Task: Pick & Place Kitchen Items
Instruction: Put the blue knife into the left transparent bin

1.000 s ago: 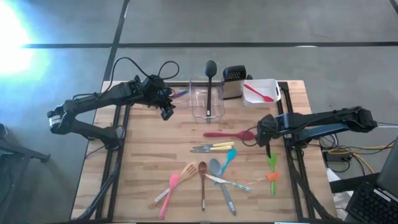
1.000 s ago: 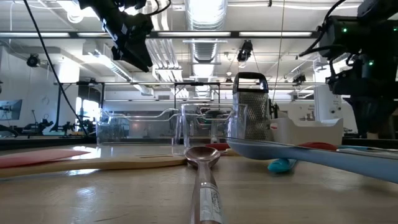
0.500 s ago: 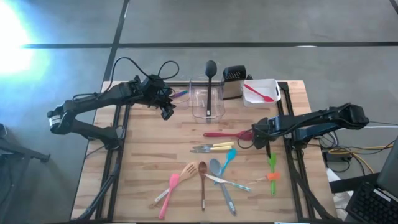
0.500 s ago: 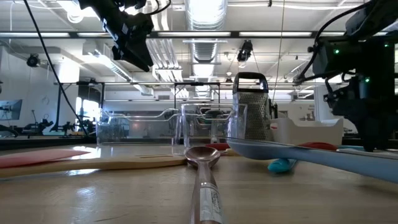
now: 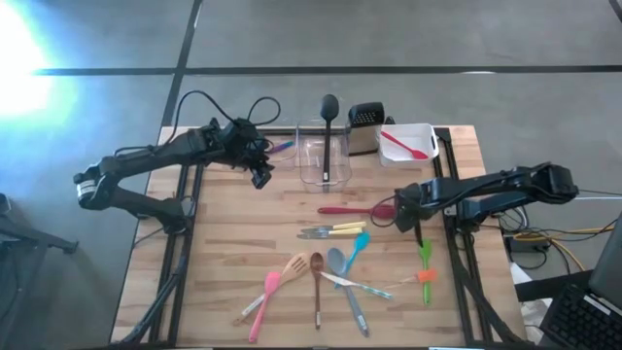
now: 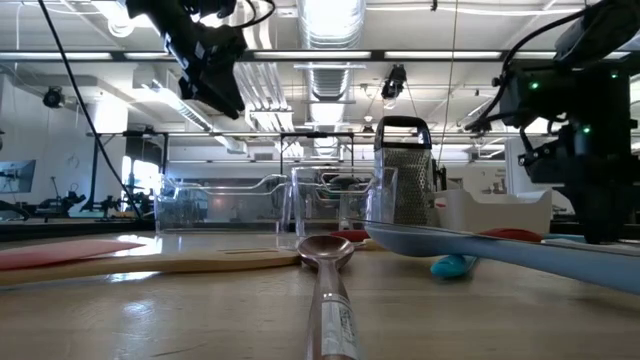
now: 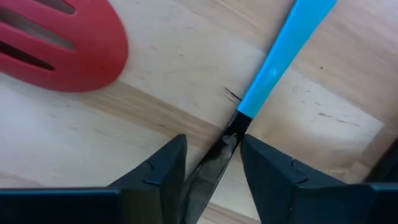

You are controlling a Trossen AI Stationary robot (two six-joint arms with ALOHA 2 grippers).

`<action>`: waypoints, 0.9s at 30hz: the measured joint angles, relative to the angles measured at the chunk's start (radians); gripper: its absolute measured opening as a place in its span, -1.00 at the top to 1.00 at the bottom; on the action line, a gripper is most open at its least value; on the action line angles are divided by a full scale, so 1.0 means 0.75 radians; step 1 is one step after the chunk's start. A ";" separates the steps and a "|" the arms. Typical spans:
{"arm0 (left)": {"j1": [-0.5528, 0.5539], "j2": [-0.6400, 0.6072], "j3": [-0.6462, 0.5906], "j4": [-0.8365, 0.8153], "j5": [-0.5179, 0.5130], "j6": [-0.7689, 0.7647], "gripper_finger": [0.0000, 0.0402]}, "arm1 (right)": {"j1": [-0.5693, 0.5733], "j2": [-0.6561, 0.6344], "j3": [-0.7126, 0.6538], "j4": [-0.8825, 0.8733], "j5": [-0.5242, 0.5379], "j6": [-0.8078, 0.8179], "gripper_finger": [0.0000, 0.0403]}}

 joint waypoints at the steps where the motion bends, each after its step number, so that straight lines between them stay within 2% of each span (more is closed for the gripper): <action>1: 0.000 0.000 -0.005 0.002 0.000 0.000 0.12 | -0.005 0.000 -0.007 0.009 -0.012 -0.008 0.33; 16: 0.000 0.000 -0.016 -0.001 0.000 -0.006 0.12 | -0.010 -0.010 -0.009 -0.007 -0.085 -0.016 0.80; 27: 0.000 0.000 -0.016 -0.001 0.000 -0.009 0.12 | 0.016 -0.025 0.050 -0.159 -0.214 -0.035 0.92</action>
